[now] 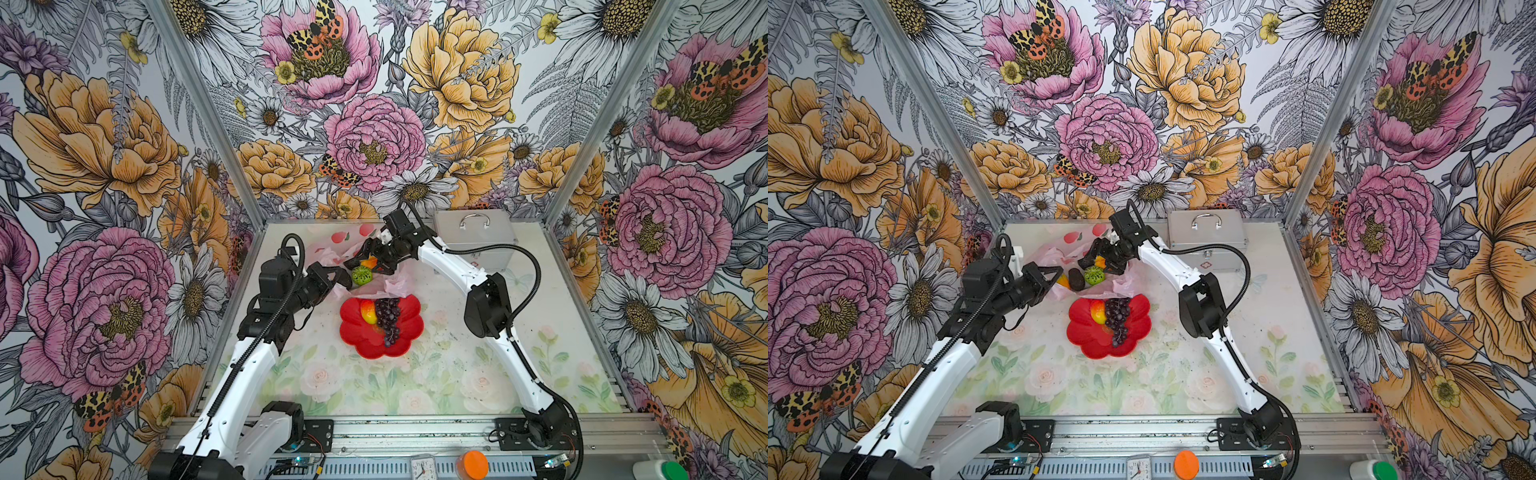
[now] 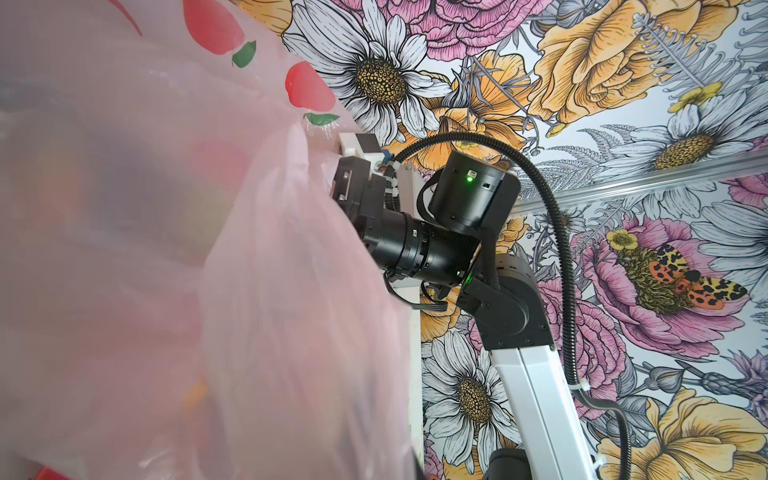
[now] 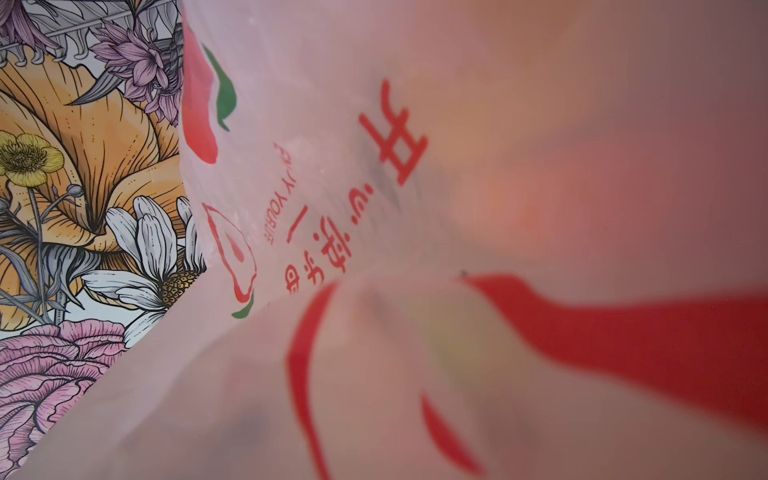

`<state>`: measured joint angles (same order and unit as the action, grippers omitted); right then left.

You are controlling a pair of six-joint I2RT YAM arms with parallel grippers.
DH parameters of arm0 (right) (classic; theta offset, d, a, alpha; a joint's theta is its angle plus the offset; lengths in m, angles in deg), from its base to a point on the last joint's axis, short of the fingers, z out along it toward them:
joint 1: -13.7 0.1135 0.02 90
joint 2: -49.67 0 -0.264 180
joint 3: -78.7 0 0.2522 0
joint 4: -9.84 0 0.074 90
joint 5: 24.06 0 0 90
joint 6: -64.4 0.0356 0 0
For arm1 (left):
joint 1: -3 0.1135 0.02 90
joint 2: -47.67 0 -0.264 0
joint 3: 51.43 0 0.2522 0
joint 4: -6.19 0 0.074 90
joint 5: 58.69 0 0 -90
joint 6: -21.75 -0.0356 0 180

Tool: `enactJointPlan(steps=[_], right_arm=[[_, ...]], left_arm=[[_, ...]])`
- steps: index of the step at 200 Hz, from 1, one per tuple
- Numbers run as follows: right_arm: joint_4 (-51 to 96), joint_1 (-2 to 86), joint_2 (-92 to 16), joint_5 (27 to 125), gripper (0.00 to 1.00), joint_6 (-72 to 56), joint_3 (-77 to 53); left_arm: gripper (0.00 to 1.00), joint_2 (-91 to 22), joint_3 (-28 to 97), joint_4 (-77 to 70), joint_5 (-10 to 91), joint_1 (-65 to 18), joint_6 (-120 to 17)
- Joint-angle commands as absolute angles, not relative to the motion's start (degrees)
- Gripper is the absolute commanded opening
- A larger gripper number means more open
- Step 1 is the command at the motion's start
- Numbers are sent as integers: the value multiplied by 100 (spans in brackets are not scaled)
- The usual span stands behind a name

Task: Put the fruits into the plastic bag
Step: 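Push the custard apple deeper into the bag and open the right gripper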

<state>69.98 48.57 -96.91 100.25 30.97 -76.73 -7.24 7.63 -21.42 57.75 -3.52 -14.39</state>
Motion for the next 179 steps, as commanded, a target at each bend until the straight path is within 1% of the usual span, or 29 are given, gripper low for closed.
enactJointPlan(steps=[1,54,95,133,179], right_arm=[[6834,4798,-9790,10068,81,3108,-7893],[6839,4754,-9695,10065,81,3043,-7871],[6843,4730,-9356,10010,80,2825,-7760],[6843,4727,-8698,9979,81,2403,-7279],[6859,4727,-7549,9916,81,1786,-6068]], left_arm=[[0,-744,826,-2032,5848,-350,-1509],[0,-761,813,-2018,5847,-332,-1502],[0,-744,819,-2021,5860,-326,-1499],[0,-700,806,-2049,5865,-333,-1516],[0,-656,766,-2049,5856,-349,-1527]])
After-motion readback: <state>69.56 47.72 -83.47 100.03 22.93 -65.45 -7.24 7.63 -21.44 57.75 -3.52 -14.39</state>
